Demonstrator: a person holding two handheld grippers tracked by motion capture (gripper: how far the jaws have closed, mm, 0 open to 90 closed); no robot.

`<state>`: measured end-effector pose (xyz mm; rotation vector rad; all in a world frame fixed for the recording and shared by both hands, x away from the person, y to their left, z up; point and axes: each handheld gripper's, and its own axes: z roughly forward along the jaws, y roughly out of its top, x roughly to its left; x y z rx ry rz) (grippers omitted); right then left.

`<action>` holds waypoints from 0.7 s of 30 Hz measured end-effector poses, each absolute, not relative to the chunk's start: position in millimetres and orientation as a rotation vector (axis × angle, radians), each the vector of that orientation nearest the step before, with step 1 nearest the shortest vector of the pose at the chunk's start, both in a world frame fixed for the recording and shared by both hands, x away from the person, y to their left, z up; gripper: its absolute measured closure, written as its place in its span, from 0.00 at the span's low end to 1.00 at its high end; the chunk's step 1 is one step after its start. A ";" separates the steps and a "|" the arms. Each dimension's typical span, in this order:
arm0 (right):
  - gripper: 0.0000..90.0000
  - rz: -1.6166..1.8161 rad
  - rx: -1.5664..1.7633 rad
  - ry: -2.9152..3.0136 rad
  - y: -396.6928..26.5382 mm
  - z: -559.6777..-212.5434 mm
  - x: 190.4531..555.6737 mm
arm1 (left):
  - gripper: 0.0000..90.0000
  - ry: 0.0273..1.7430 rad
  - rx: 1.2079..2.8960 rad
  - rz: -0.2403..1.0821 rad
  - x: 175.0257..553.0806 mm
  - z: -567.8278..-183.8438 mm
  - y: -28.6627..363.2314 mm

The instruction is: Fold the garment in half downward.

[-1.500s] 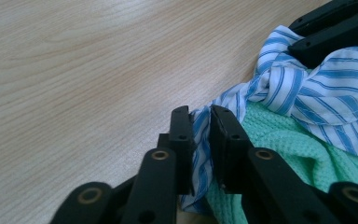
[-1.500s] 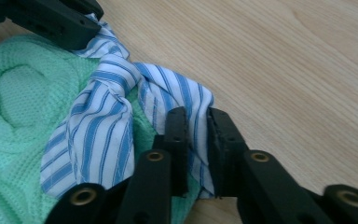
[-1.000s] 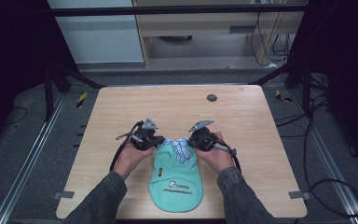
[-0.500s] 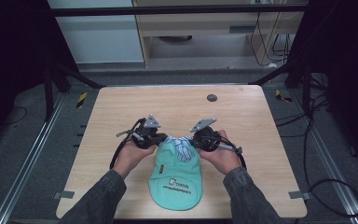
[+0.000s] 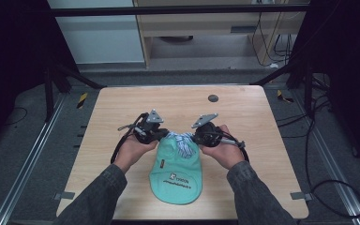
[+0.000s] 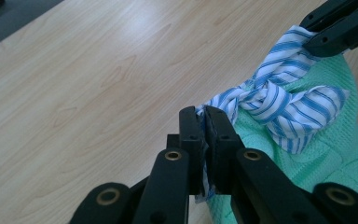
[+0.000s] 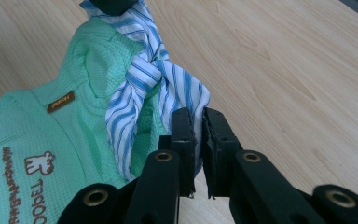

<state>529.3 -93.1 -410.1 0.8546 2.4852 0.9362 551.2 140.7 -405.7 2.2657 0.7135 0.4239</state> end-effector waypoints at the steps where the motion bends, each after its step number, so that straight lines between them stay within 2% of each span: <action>1: 0.93 0.946 0.850 2.483 -94.0 -409.1 529.5 | 0.96 0.717 2.263 0.421 551.5 -405.0 140.6; 21: 0.93 0.905 0.832 2.486 -90.4 -396.2 540.9 | 0.96 0.711 2.233 0.425 561.0 -393.2 143.3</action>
